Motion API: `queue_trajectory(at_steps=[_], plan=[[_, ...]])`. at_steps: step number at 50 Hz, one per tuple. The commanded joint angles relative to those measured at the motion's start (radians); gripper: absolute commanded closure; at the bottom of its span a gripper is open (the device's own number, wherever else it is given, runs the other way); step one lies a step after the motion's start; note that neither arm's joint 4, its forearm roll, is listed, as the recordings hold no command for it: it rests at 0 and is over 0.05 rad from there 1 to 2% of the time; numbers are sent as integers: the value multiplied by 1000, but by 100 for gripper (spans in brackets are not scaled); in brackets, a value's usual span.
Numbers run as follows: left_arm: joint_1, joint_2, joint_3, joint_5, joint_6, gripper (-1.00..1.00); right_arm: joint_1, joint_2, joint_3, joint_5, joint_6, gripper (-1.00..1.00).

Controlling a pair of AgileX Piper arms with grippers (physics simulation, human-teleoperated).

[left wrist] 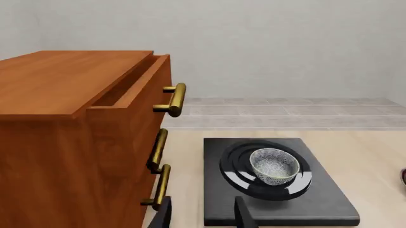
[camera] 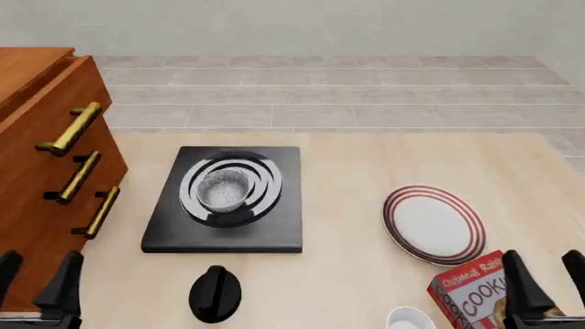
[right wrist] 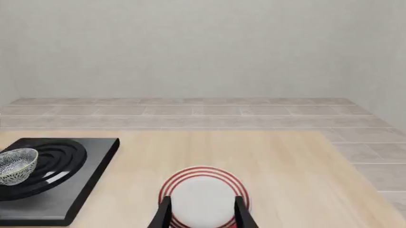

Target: Pick the akita bowl on the stove and place it on the plate.

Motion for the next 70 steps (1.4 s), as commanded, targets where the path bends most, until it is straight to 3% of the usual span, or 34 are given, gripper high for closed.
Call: queue_trajectory(at_steps=[1, 15, 19, 28, 34, 51, 56, 61, 64, 70], plan=[[0, 0, 0, 0, 0, -100, 3, 17, -5, -7, 3, -100], [0, 0, 0, 0, 0, -100, 23, 79, -29, -45, 0, -100], [0, 0, 0, 0, 0, -100, 113, 168, -72, -98, -49, -100], [0, 0, 0, 0, 0, -100, 167, 313, -179, -129, -4, -100], [0, 0, 0, 0, 0, -100, 255, 440, -248, -153, -8, -100], [0, 0, 0, 0, 0, -100, 332, 646, -416, -158, -32, -100], [0, 0, 0, 0, 0, -100, 375, 718, -464, -165, 2, -100], [0, 0, 0, 0, 0, -100, 423, 793, -524, -164, -38, -100], [0, 0, 0, 0, 0, -100, 482, 893, -607, -150, 27, -100], [0, 0, 0, 0, 0, -100, 529, 947, -658, -134, 59, -100]])
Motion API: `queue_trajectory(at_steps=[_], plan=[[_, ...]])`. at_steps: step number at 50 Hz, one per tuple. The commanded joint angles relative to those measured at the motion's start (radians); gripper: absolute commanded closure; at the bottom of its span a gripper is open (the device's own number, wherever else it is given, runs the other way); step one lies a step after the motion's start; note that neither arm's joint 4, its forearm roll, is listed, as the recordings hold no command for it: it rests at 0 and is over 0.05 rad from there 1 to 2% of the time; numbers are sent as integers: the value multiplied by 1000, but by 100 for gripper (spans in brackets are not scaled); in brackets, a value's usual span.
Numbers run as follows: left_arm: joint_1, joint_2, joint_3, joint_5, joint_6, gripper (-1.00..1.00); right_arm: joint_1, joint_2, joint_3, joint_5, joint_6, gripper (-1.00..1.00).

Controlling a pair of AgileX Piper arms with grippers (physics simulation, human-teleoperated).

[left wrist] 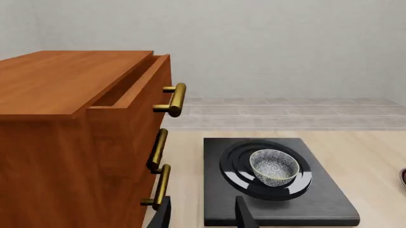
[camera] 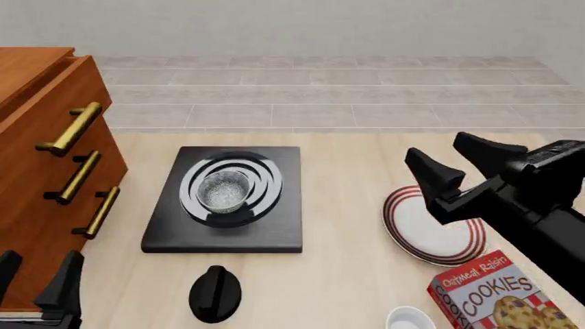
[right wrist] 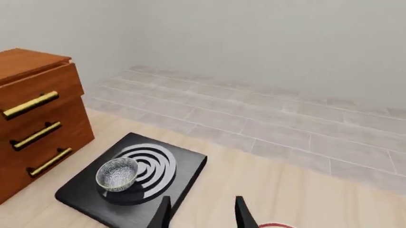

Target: Pick the akita bowl on the stove and place it on the plate.

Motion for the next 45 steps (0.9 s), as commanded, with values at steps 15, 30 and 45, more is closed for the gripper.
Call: queue_trajectory(at_steps=[15, 30, 45], plan=[[0, 0, 0, 0, 0, -100, 168, 274, -267, 67, 57, -100], [0, 0, 0, 0, 0, -100, 257, 534, -559, 239, 65, -100], [0, 0, 0, 0, 0, -100, 329, 711, -768, 362, 142, -100]])
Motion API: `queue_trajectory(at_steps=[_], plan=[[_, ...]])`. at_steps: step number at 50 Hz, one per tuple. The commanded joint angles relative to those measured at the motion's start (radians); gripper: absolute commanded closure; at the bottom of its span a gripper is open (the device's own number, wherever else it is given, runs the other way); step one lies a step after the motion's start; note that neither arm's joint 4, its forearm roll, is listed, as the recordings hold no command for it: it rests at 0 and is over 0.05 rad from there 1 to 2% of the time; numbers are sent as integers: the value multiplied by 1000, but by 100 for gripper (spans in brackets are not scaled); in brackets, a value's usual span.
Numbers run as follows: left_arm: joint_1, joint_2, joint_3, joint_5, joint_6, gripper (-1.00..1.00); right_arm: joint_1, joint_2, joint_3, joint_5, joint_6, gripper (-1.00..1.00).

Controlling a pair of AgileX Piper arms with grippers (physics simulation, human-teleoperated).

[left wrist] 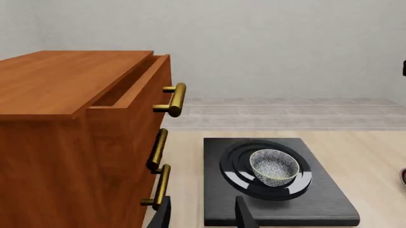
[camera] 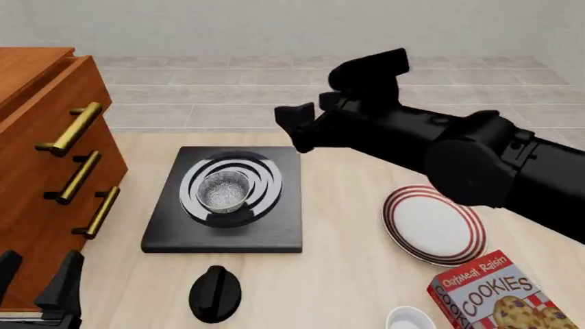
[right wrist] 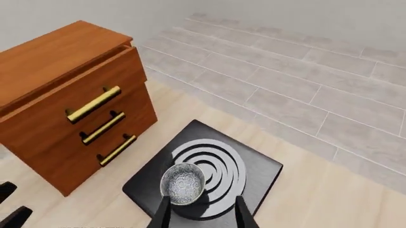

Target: Pick the akita bowl on the stove and place it on the plate.

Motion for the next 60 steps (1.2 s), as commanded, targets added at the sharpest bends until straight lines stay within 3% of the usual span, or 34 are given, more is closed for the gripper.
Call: queue_trajectory(at_steps=[1, 9, 16, 31, 60], plan=[[0, 0, 0, 0, 0, -100, 58, 148, -168, 100, 46, -100], [0, 0, 0, 0, 0, -100, 55, 222, -233, 119, 91, -100], [0, 0, 0, 0, 0, -100, 74, 276, -285, 152, 61, -100], [0, 0, 0, 0, 0, -100, 38, 377, -375, 179, 67, -100], [0, 0, 0, 0, 0, -100, -11, 485, -346, 73, 124, -100]])
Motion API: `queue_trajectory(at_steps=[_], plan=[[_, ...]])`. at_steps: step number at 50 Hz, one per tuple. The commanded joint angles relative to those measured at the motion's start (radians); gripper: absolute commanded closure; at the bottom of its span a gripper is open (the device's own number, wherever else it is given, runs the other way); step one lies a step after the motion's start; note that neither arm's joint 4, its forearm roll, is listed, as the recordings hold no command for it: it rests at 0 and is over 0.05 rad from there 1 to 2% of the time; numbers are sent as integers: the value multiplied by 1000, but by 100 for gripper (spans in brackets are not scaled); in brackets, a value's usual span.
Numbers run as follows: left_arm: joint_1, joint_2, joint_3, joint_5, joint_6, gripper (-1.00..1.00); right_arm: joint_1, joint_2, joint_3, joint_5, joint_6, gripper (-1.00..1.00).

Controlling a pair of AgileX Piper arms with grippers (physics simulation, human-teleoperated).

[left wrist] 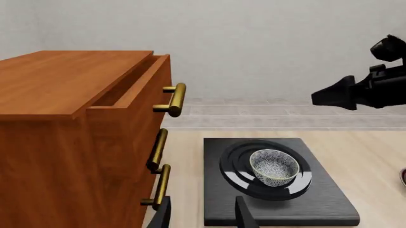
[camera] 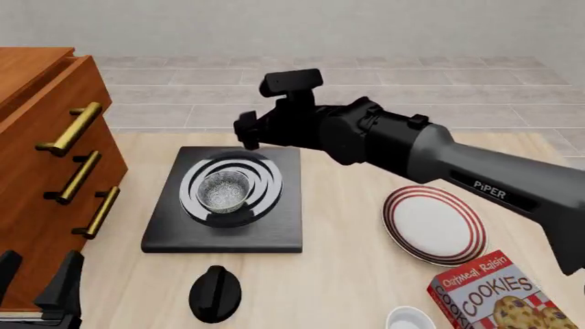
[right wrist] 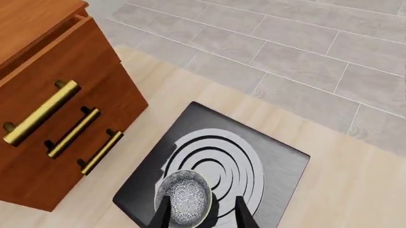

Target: Pick the akita bowl on the stove and place it on the plate.

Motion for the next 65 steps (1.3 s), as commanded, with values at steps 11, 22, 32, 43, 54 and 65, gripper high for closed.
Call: queue_trajectory(at_steps=[11, 22, 32, 43, 54, 65], plan=[[0, 0, 0, 0, 0, -100, -25, 71, 26, -60, 35, -100], [0, 0, 0, 0, 0, -100, -35, 106, 28, -73, 42, -100], [0, 0, 0, 0, 0, -100, -35, 122, 33, -82, 45, -100], [0, 0, 0, 0, 0, -100, -38, 148, 33, -97, 48, -100], [0, 0, 0, 0, 0, -100, -32, 171, 37, -111, 59, -100], [0, 0, 0, 0, 0, -100, -27, 184, 49, -130, 71, -100]])
